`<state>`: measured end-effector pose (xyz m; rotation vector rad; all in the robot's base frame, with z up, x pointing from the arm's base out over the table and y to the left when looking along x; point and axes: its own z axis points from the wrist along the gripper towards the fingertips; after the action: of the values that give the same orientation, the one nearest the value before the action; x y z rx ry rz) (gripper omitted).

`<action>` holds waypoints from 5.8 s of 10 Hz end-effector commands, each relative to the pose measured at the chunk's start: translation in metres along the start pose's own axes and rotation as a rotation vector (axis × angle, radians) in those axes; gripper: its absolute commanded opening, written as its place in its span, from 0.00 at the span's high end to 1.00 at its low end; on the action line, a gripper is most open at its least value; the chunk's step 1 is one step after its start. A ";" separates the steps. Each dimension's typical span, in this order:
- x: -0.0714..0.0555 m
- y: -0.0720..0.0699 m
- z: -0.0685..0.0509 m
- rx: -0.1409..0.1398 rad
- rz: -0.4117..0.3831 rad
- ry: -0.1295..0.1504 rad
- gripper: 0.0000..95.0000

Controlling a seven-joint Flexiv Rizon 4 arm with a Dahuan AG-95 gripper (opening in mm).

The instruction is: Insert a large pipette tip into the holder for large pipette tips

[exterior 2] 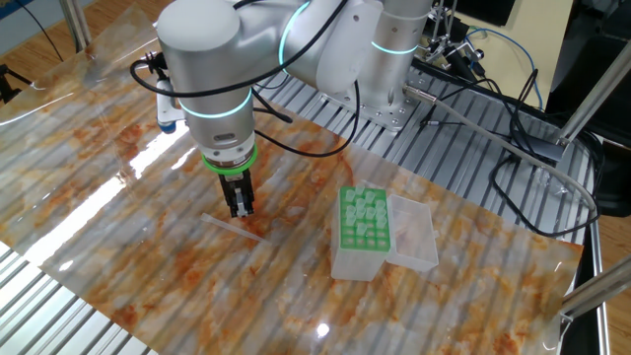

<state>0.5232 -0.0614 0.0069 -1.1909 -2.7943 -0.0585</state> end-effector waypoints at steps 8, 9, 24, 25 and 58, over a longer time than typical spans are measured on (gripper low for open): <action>-0.001 0.000 0.001 -0.015 0.023 -0.017 1.00; -0.001 0.000 0.001 -0.015 0.034 -0.015 1.00; -0.001 0.000 0.001 -0.037 0.167 0.030 1.00; -0.001 0.000 0.001 -0.037 0.169 0.032 1.00; -0.043 -0.013 -0.017 -0.070 0.277 0.161 1.00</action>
<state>0.5464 -0.1038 0.0197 -1.5076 -2.4863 -0.2171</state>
